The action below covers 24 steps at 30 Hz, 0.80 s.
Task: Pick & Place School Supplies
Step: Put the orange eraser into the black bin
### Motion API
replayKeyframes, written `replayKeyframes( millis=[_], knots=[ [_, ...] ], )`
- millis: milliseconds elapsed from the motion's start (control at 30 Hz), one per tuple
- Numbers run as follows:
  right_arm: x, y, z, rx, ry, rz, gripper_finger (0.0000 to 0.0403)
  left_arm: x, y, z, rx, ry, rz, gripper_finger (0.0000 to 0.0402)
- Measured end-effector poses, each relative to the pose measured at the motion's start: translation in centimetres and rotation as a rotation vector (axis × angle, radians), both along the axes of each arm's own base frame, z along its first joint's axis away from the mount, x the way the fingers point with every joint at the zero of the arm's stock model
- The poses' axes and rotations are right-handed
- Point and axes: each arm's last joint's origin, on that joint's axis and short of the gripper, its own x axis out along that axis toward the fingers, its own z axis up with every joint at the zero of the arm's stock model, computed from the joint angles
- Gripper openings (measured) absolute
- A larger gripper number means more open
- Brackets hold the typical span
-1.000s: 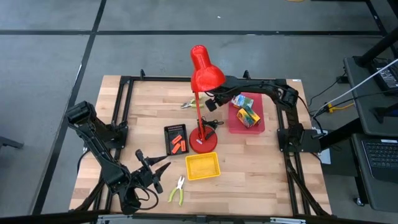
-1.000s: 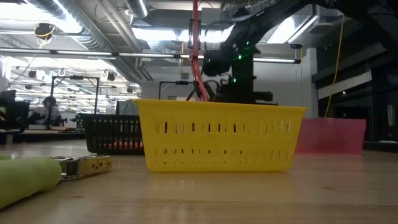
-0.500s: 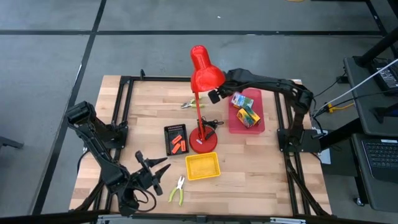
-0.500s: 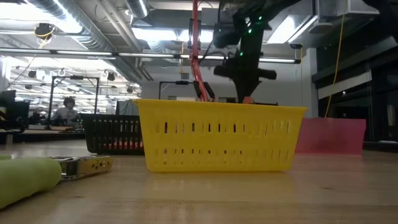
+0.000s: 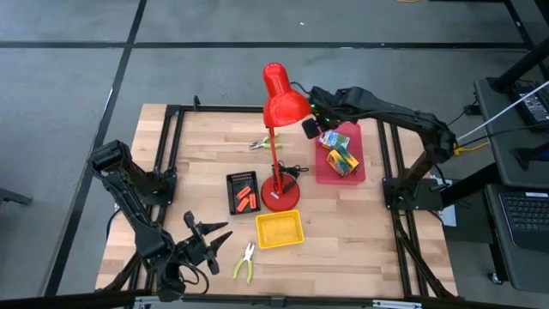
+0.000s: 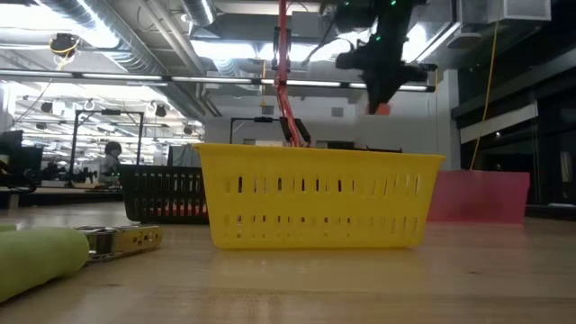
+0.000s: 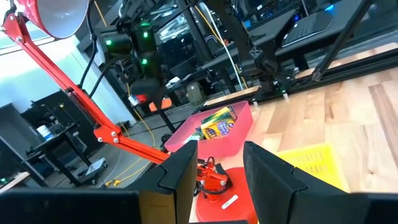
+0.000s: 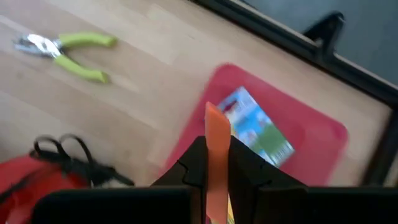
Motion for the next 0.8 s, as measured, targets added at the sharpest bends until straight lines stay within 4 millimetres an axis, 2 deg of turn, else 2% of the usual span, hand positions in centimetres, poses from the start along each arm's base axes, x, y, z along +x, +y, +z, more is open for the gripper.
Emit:
replayKeyframes(
  millis=[200, 433, 567, 700, 800],
  knots=[
    [-2.2, 2.7, 1.7, 0.008, 0.000, -0.008, 0.0035, -0.3, -0.3, 0.0, -0.006, -0.004, -0.013, 0.0127],
    [-6.9, 7.0, 1.1, 0.040, -0.075, -0.040, 0.0035, -0.5, -0.4, 0.0, -0.027, -0.016, -0.019, 0.0127],
    [-8.7, 10.9, 1.0, 0.080, -0.256, 0.020, 0.0035, -0.4, -0.3, 0.0, -0.042, -0.025, -0.015, 0.0127],
    [-9.3, 15.0, 1.5, 0.106, -0.493, 0.133, 0.0035, 0.3, 0.1, 0.0, -0.104, -0.035, -0.012, 0.0127],
    [-9.6, 18.1, 1.9, 0.096, -0.609, 0.206, 0.0035, 1.0, 0.4, -0.1, -0.187, -0.023, -0.032, 0.0129]
  ],
)
